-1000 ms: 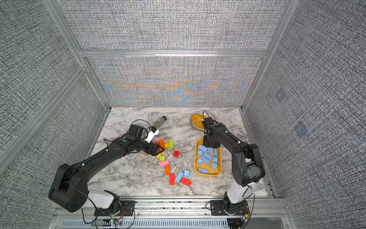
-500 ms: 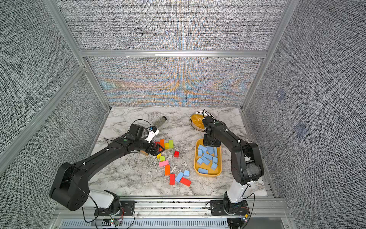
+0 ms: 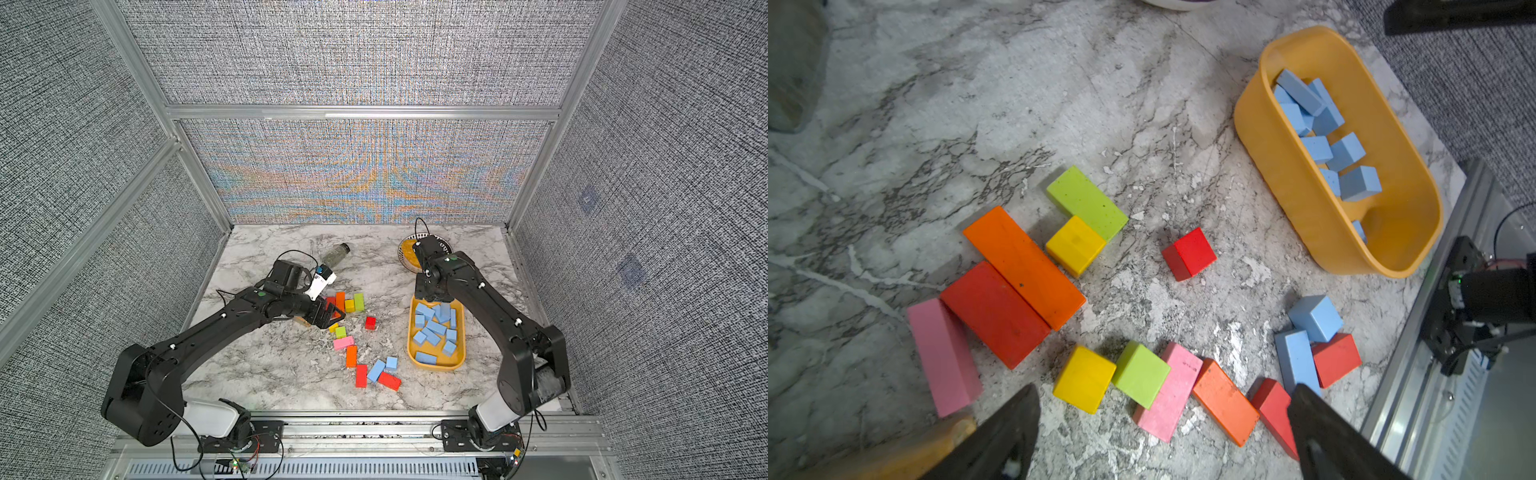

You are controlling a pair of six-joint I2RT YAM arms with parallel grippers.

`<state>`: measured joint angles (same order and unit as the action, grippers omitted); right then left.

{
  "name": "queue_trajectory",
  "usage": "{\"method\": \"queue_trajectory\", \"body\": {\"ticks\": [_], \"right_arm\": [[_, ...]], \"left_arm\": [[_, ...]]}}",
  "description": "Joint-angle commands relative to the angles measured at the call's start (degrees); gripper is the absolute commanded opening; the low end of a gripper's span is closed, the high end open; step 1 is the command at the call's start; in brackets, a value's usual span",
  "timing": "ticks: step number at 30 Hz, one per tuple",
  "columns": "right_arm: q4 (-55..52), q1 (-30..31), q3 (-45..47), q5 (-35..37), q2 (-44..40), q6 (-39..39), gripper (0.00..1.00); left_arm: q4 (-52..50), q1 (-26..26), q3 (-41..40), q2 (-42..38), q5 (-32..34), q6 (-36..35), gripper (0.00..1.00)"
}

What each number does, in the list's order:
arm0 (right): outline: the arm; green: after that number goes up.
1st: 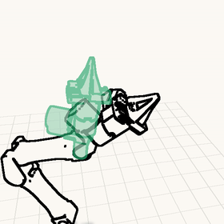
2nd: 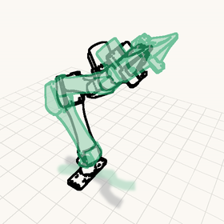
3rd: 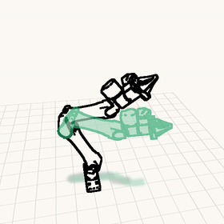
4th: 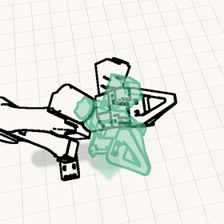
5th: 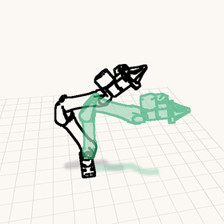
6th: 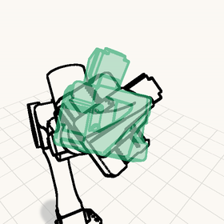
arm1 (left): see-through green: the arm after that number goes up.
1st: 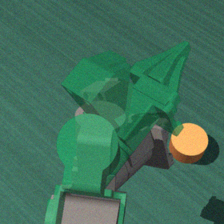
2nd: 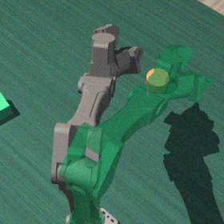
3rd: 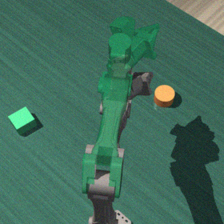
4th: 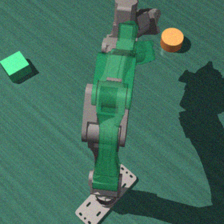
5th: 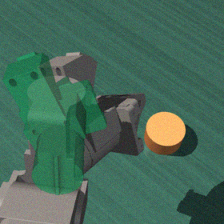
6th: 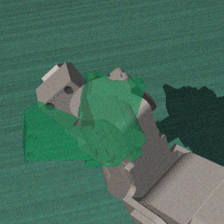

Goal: Pick out the blue building blocks
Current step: Pick up the building block from the center of the board.

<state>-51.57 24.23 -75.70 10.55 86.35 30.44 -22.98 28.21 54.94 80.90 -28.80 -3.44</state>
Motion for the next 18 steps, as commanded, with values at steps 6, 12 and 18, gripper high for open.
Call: {"method": "queue_trajectory", "body": {"ticks": [6, 12, 18], "right_arm": [[16.35, 1.01, 12.6, -8.7, -15.57, 8.51, 0.54], [18.06, 1.13, 17.09, -8.3, -21.96, 11.36, 0.54], [17.0, 1.26, 19.34, -10.2, -24.45, 12.42, 0.53]], "left_arm": [[-12.7, 8.2, 7.71, 4.05, -7.48, -33.95, 0.91], [-16.82, 17.2, 12.0, 10.33, -3.36, -51.93, 0.91], [-17.5, 24.24, 16.6, 19.37, 0.42, -58.91, 0.9]]}}
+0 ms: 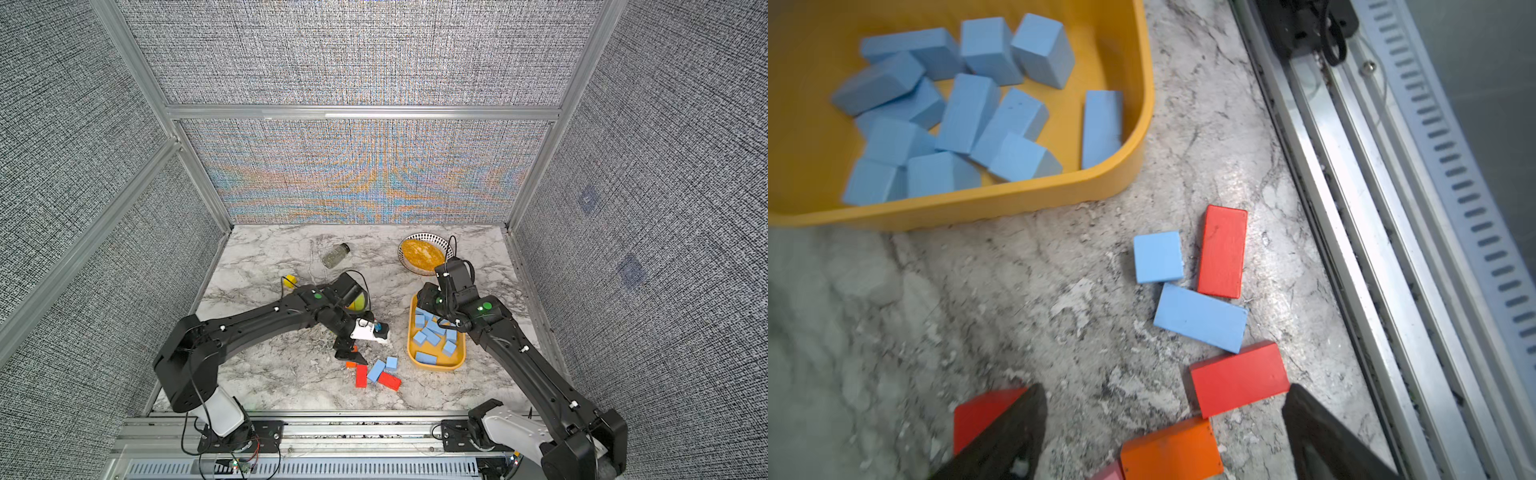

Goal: Pick out the blue building blocks
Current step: Pick up the building block from the center of the board.

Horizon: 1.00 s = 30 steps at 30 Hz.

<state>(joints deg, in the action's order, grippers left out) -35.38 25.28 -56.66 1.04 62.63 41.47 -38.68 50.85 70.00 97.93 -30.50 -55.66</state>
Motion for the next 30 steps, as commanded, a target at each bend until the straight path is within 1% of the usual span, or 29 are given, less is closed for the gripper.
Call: {"method": "queue_trajectory", "body": {"ticks": [1, 4, 9, 11, 14, 20, 25, 28, 30], "right_arm": [[0.51, 0.18, 0.48, -0.69, -1.2, 1.49, 0.53], [-0.58, 0.22, 0.51, -0.35, -2.39, 1.33, 0.53], [-2.92, 0.18, 0.07, 0.52, -3.48, 0.86, 0.53], [-3.44, 0.19, 0.11, 0.65, -3.71, 0.63, 0.53], [-4.3, 0.18, -0.11, 0.98, -3.92, 0.28, 0.53], [-5.4, 0.19, -0.55, 1.67, -4.35, -0.33, 0.53], [-5.17, 0.18, 0.05, 2.04, -5.1, -0.19, 0.53], [-4.89, 0.21, 0.24, 2.13, -5.21, -0.12, 0.53], [-4.79, 0.2, 0.16, 2.21, -5.1, -0.12, 0.53]], "left_arm": [[-1.77, 2.53, 2.4, 3.67, 2.65, -6.96, 0.9], [-1.61, 4.87, 3.97, 6.57, 4.39, -7.43, 0.9], [-0.8, 7.81, 4.02, 9.52, 7.73, -8.24, 0.88], [-0.17, 8.75, 3.51, 10.25, 9.3, -8.38, 0.84], [1.76, 9.93, 2.33, 10.94, 12.01, -8.25, 0.81], [3.12, 10.89, 1.21, 11.52, 14.73, -7.83, 0.77], [3.07, 11.02, -0.31, 10.04, 14.63, -7.55, 0.77], [4.13, 10.98, -1.62, 9.39, 15.81, -7.78, 0.76], [4.48, 11.0, -2.12, 9.38, 17.32, -8.23, 0.72]]}}
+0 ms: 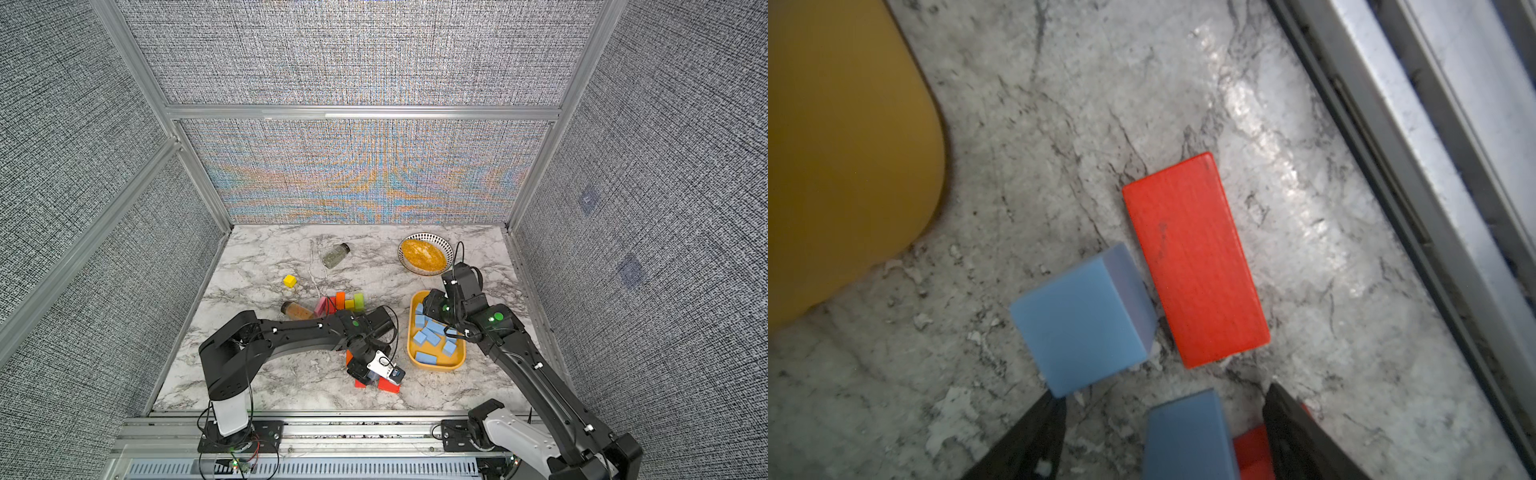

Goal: Pick out the blue building blocks
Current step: Pick up the building block from the center of the board.

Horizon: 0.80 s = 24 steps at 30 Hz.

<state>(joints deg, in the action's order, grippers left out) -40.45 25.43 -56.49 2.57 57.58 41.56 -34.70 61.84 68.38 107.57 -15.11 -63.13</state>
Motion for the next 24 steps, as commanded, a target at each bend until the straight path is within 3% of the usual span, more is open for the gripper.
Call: {"method": "queue_trajectory", "body": {"ticks": [1, 7, 16, 19, 24], "right_arm": [[0.37, 0.01, -0.15, 0.61, 0.03, -0.17, 0.53], [0.53, 0.0, -0.69, 0.28, 0.82, -0.05, 0.53], [1.84, 0.01, -0.9, -0.36, 1.26, 0.41, 0.53], [2.38, 0.05, -0.76, -0.8, 1.49, 0.3, 0.53], [4.35, 0.03, 0.01, -1.84, 1.48, 0.17, 0.52]], "left_arm": [[0.52, 0.02, -0.48, -0.25, 2.87, -0.55, 0.69], [-0.22, -0.06, -0.26, -1.37, 4.58, 0.37, 0.55], [0.36, -0.29, -0.87, -4.35, 1.96, 1.45, 0.37], [0.01, -0.68, -0.98, -5.67, 0.46, 1.84, 0.26], [-0.56, -2.52, -0.43, -8.21, -3.2, 5.51, 0.16]]}}
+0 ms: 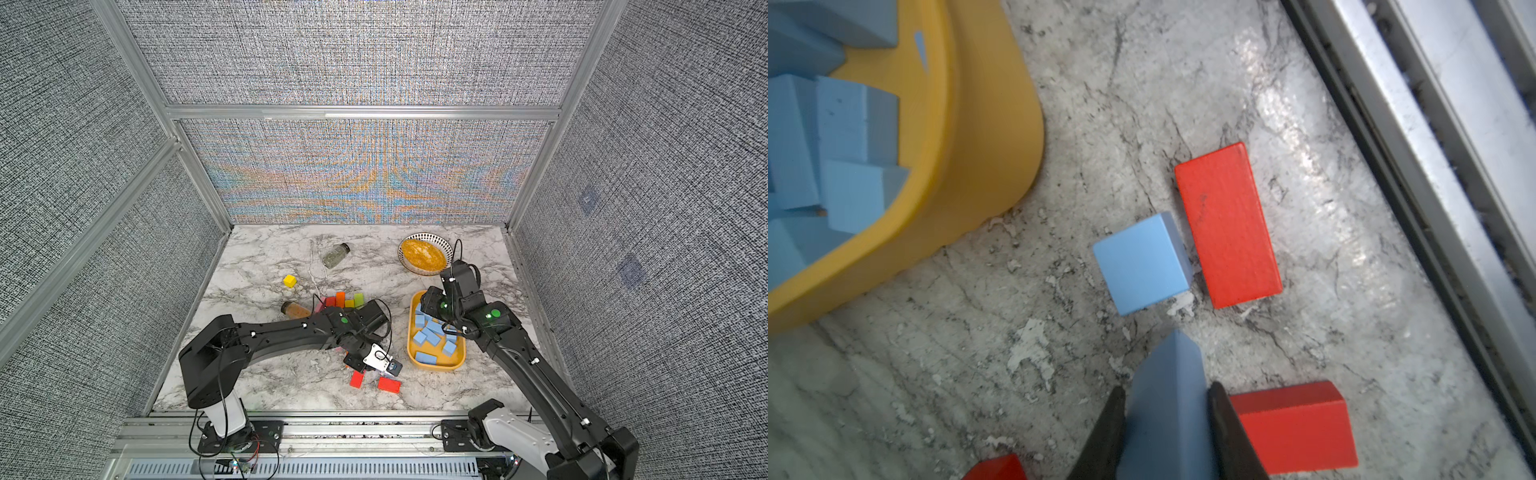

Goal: Pick out the blue building blocks
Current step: Pick up the building block from the center of the board, then place the building block in the storage box.

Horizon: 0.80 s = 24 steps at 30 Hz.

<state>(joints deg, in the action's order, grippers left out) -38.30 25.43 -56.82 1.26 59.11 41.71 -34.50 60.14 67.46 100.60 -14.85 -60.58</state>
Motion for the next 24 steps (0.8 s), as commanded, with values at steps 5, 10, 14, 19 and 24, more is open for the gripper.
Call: {"method": "queue_trajectory", "body": {"ticks": [5, 10, 14, 19, 24], "right_arm": [[7.4, 1.02, 2.18, -3.52, -0.31, -1.54, 0.51], [11.92, 4.53, 2.94, -5.12, 0.83, -5.43, 0.49], [15.33, 6.86, 3.84, -7.62, 0.71, -9.39, 0.49], [22.19, 7.1, 7.45, -13.36, -3.61, -17.01, 0.51], [30.2, 9.08, 13.33, -17.63, -10.27, -30.03, 0.45]], "left_arm": [[-3.92, -4.72, 3.73, -4.4, -9.11, 12.02, 0.07], [-5.5, -9.23, 4.74, -8.34, -15.03, 22.81, 0.0], [-7.4, -12.72, 4.96, -11.09, -18.98, 31.08, 0.0], [-8.48, -16.9, 4.78, -14.63, -23.82, 39.4, 0.0], [-8.17, -18.8, 4.25, -17.8, -27.7, 41.64, 0.0]]}}
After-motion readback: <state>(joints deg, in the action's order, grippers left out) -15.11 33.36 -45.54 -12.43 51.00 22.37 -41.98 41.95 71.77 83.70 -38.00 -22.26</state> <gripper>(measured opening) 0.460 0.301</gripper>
